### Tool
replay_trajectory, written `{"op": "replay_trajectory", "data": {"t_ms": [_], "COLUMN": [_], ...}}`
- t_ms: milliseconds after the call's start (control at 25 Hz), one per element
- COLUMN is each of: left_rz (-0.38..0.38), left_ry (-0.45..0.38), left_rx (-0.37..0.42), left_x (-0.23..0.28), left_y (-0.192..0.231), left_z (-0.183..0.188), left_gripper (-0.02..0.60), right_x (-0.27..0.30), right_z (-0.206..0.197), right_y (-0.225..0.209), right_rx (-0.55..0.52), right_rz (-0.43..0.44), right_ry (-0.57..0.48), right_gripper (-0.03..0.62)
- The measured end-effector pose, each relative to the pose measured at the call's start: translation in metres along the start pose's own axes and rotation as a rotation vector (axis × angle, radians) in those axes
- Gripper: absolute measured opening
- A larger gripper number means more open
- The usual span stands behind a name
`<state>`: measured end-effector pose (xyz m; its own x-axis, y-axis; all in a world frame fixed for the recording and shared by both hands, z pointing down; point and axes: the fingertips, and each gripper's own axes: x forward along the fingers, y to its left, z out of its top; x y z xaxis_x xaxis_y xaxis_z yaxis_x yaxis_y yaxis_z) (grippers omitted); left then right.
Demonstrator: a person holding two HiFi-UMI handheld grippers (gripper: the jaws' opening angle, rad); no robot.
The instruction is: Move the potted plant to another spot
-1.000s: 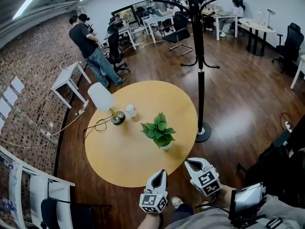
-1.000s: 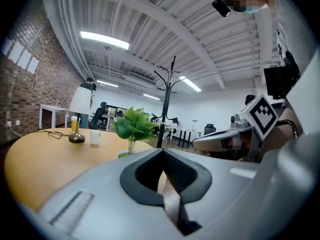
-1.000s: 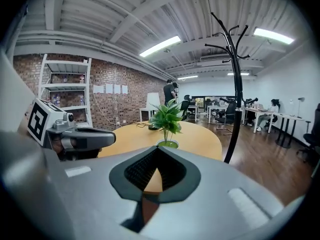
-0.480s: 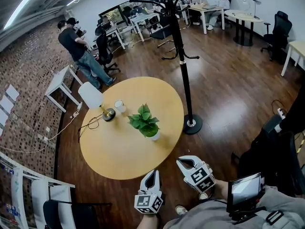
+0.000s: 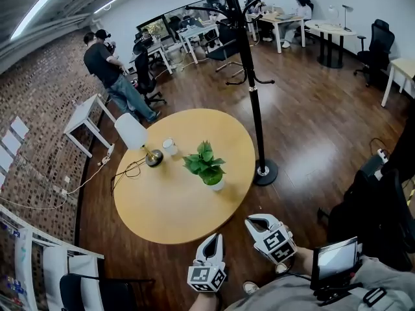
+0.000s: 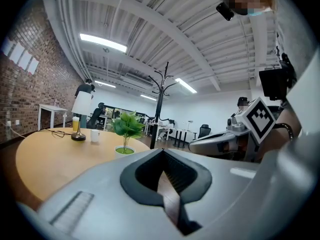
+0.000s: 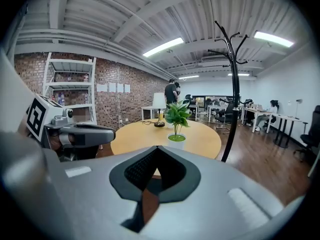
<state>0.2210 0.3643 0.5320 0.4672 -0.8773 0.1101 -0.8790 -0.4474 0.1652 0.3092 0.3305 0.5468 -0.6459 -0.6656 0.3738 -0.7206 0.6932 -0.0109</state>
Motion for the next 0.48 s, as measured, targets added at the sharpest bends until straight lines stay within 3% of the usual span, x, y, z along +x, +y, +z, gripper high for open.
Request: {"op": "replay_trajectory", "data": {"t_ms": [480], "left_rz": [0.010], "left_ry": [-0.007], "left_rx": [-0.010], "left_x": [-0.018], "left_y": [-0.004], "left_z": [-0.002], "left_gripper": [0.006], "right_x": [-0.006], "right_z": [0.006], "right_y": [0.013], "right_rx": [-0.014], "right_rz": [-0.001], "right_ry": [-0.015], "right_gripper": [0.006]}}
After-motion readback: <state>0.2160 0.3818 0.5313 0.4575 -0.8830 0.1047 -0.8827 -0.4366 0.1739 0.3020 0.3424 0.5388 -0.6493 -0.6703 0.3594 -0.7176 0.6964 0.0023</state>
